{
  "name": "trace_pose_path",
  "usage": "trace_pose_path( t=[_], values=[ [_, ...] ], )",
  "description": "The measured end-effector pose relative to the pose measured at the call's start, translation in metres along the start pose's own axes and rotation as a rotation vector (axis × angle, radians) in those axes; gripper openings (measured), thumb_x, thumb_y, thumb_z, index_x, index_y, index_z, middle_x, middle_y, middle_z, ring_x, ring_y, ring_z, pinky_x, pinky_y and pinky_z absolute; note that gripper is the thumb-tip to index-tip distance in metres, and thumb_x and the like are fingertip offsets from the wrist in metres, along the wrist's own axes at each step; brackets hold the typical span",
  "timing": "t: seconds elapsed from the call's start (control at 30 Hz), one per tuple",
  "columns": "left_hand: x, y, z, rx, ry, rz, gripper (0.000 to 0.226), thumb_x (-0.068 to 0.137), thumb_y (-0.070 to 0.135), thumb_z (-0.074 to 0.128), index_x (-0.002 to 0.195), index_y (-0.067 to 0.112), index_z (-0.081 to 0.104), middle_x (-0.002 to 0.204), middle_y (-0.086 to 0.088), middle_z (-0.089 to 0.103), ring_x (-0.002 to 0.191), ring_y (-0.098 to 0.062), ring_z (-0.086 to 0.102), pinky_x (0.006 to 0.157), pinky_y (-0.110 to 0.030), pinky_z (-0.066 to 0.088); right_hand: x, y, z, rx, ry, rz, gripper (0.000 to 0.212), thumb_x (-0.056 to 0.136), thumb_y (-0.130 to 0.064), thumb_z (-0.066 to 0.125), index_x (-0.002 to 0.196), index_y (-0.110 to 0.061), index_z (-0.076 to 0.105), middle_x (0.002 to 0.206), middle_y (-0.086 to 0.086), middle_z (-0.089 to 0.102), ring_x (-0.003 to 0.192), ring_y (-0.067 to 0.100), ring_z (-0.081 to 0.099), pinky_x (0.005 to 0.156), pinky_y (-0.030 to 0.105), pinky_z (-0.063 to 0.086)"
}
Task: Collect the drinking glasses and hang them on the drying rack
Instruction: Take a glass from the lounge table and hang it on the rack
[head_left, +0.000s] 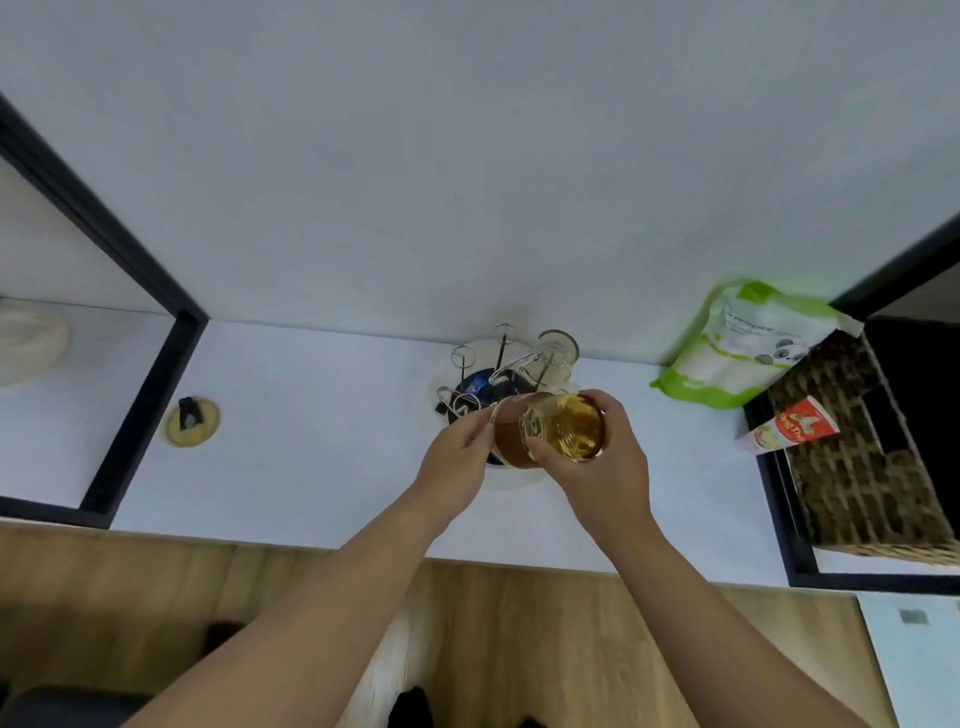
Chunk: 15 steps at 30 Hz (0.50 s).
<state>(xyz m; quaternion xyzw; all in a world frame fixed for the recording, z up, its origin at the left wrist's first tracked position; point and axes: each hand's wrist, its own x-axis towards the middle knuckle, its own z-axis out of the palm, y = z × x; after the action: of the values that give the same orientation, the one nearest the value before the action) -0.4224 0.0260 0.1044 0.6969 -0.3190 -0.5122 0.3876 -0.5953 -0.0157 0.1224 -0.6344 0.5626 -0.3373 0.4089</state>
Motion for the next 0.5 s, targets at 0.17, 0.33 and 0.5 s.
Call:
trace_pose_path(
  t=[0.17, 0.33, 0.5],
  values=[
    [0.005, -0.009, 0.005, -0.02, 0.003, -0.034, 0.033, 0.109, 0.03, 0.039, 0.108, 0.053, 0.063, 0.111, 0.025, 0.066, 0.106, 0.008, 0.055, 0.079, -0.014, 0.039, 0.001, 0.005, 0.007, -0.048, -0.023, -0.008, 0.071, 0.07, -0.04, 0.094, 0.125, -0.05, 0.05, 0.114, -0.044, 0.056, 0.107, -0.012, 0.057, 0.077, 0.004, 0.046],
    [0.012, -0.02, 0.009, -0.027, -0.006, -0.046, 0.036, 0.11, 0.028, 0.036, 0.111, 0.057, 0.058, 0.11, 0.029, 0.062, 0.105, 0.011, 0.053, 0.081, -0.013, 0.037, 0.004, 0.013, 0.016, -0.124, -0.048, -0.002, 0.073, 0.071, -0.046, 0.092, 0.128, -0.05, 0.047, 0.113, -0.037, 0.058, 0.11, -0.011, 0.056, 0.081, 0.012, 0.051],
    [0.026, -0.038, 0.011, -0.009, -0.009, -0.066, 0.039, 0.11, 0.027, 0.034, 0.143, 0.031, 0.055, 0.128, 0.007, 0.063, 0.121, -0.011, 0.056, 0.103, -0.031, 0.044, 0.01, 0.019, 0.027, -0.2, -0.085, -0.017, 0.073, 0.071, -0.051, 0.089, 0.13, -0.048, 0.046, 0.113, -0.033, 0.058, 0.108, -0.007, 0.057, 0.084, 0.019, 0.055]
  ],
)
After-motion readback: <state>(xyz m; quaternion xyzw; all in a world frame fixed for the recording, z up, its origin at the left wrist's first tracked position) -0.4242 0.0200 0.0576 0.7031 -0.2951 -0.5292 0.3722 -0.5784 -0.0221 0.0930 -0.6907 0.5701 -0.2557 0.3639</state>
